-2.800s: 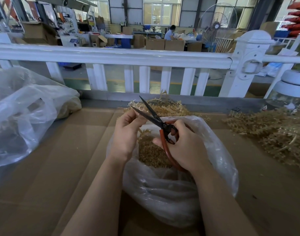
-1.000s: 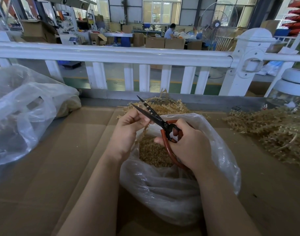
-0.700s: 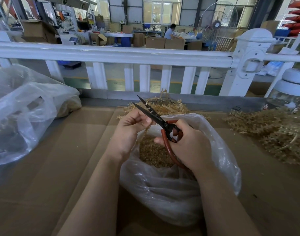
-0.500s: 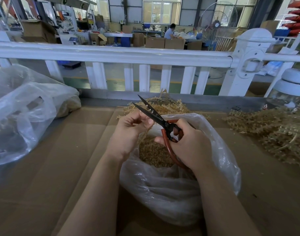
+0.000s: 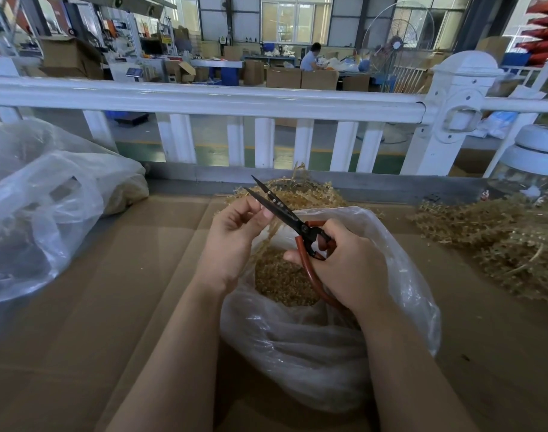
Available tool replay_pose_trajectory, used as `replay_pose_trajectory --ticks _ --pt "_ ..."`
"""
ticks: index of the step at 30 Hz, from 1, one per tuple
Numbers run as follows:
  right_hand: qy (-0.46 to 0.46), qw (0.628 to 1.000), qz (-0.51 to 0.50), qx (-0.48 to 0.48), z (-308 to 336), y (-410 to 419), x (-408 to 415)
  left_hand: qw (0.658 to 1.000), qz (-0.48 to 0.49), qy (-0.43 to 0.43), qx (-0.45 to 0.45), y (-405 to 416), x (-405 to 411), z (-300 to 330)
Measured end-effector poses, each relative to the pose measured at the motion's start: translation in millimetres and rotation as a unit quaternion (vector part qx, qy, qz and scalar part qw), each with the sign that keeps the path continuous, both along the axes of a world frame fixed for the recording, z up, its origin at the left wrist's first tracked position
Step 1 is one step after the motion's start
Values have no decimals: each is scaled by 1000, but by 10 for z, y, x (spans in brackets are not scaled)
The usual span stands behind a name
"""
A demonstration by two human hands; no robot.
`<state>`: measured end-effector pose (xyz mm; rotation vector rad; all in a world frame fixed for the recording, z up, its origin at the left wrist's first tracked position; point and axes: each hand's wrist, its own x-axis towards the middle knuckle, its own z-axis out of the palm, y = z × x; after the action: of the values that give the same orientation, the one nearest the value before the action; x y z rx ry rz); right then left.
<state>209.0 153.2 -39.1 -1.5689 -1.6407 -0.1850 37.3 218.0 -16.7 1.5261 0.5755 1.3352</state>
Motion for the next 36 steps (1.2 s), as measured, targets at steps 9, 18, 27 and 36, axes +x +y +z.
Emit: replay_pose_trajectory --ticks 9,18,27,36 --pt "3 1000 -4 4 9 1 -12 999 -7 41 15 32 -2 -32" --pt "16 1000 1 4 -5 -4 -34 998 -33 45 21 -12 3 -11" --pt "21 1000 5 -6 -2 -6 -33 999 -23 17 -27 -19 -16 1" --pt "32 999 5 -17 -26 18 -13 1000 -9 22 -17 -6 -10 -8"
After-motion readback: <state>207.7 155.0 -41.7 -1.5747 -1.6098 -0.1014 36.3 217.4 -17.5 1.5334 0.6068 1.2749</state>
